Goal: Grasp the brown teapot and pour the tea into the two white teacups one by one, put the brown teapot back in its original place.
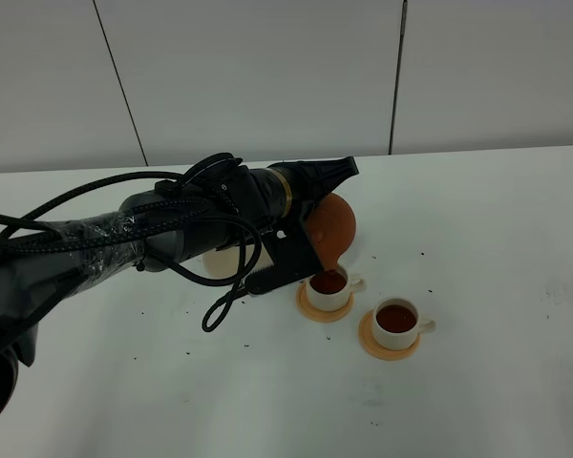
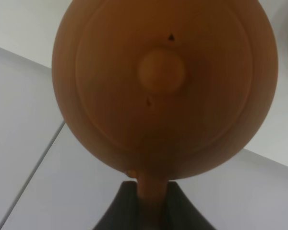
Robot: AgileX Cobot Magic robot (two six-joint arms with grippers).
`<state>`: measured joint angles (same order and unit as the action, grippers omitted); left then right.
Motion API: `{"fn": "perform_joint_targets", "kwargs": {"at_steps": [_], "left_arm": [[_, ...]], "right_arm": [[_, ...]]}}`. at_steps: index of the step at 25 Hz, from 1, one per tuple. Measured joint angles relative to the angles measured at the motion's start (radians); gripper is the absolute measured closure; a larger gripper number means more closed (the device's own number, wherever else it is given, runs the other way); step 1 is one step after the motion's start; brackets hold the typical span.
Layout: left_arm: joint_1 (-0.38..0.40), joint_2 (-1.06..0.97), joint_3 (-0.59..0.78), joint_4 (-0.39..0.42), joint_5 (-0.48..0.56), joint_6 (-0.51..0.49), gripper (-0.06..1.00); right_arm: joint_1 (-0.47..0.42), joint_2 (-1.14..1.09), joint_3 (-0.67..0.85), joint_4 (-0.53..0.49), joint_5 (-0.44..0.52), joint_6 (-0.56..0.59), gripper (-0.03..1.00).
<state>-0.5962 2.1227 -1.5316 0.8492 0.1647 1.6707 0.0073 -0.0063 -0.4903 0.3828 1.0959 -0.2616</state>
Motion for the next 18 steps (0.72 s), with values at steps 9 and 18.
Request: {"fn": "perform_joint_targets", "kwargs": {"at_steps": [9, 18], "left_arm": [[0.0, 0.0, 0.0, 0.0, 0.0, -0.002, 0.78], [0.0, 0.0, 0.0, -0.002, 0.0, -0.075, 0.78]], "right_arm": [[0.0, 0.0, 0.0, 0.0, 0.0, 0.0, 0.72], [0.0, 0.0, 0.0, 0.0, 0.0, 0.0, 0.72]]}}
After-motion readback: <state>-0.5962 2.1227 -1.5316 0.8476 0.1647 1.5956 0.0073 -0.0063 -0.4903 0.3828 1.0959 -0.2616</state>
